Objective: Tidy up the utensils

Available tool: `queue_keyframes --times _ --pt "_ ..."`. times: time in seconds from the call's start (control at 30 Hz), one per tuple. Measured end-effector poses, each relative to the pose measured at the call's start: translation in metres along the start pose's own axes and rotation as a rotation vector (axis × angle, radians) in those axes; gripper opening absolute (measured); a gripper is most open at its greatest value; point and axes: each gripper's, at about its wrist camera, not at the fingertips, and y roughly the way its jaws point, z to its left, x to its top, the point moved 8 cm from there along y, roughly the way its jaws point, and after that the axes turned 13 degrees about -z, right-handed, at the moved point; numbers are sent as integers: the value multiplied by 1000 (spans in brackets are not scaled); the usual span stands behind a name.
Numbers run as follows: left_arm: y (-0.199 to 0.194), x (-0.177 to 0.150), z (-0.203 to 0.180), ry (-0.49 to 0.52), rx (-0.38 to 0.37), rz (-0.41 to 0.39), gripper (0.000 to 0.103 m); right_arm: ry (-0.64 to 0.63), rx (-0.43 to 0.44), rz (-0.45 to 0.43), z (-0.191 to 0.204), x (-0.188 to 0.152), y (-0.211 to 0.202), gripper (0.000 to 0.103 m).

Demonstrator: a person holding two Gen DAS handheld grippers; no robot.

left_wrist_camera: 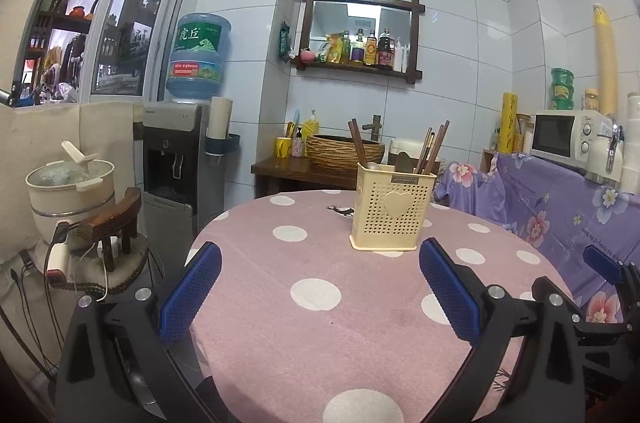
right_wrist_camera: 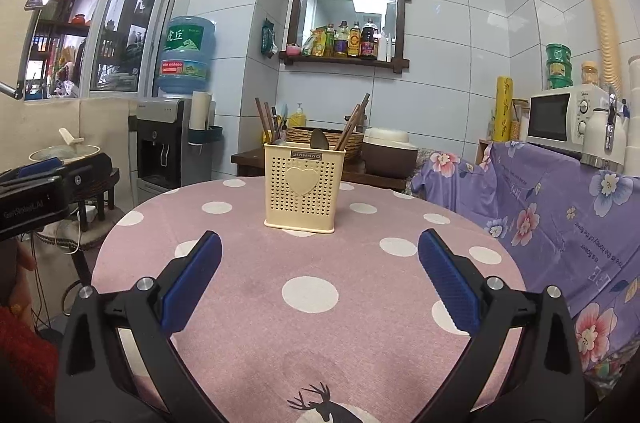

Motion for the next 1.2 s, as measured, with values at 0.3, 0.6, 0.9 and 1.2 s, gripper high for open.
queue_keyframes --times 0.3,0.6,0.9,1.2 --pt "-7 10 -6 18 -22 -35 98 8 21 -17 3 8 -2 97" --pt "-8 14 -9 20 -23 -44 98 13 23 -25 1 12 -2 97" --pt "-9 15 -9 22 -18 -44 98 17 25 -23 1 12 -3 97" --pt "-9 15 -7 17 -11 -39 98 19 26 -17 2 11 -3 97"
